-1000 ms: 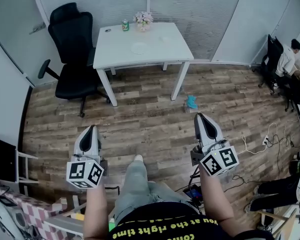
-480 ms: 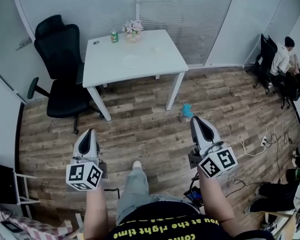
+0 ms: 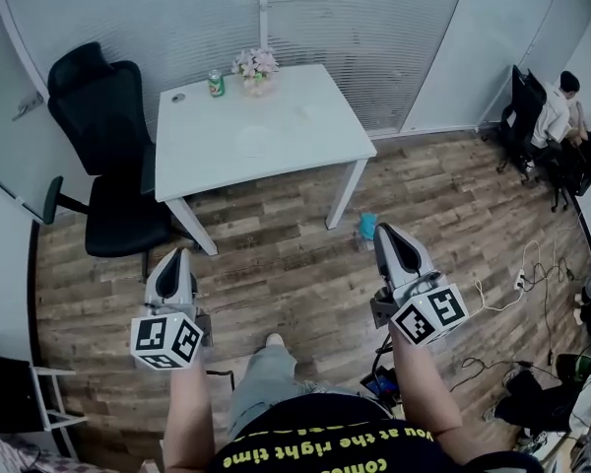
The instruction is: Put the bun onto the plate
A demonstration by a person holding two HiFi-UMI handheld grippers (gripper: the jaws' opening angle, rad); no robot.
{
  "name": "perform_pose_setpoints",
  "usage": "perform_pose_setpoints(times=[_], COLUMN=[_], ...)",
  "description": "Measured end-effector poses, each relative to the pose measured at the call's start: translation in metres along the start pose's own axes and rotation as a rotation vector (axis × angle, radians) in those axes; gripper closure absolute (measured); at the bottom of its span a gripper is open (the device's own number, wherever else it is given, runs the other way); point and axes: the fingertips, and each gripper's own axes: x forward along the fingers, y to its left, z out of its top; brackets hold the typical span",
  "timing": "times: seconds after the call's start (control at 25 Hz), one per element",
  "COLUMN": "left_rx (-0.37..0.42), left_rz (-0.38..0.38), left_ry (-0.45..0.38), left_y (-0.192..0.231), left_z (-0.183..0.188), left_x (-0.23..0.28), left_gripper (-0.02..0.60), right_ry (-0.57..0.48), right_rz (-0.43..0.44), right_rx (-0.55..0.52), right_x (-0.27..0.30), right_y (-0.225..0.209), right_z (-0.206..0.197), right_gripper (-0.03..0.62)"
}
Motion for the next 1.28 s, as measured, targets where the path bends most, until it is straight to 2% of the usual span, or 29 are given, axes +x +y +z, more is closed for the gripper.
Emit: perform_pose_setpoints(times=[0.28, 0.68, 1.28], left_rx=[0.007, 0.004, -0.025], left_rz=[-0.022, -0.029, -0.030], left_ry=[-0.003, 0.012, 0.013], left_y=[0.032, 0.077, 0.113], left_z=[0.016, 0.017, 0.018], left_x=[0.054, 0.101, 0.130], left_gripper=[0.581, 0.580, 0.580], right_ry=[-0.009, -0.009, 0.020], right_rz=[-0.005, -0.006, -0.009], right_rx=[0.003, 0.015, -0.002], right_x=[0.060, 0.128, 0.171], right_y=[-0.007, -0.008, -0.005], right_z=[0.003, -0.010, -0.014], right_gripper=[0.589, 0.589, 0.589])
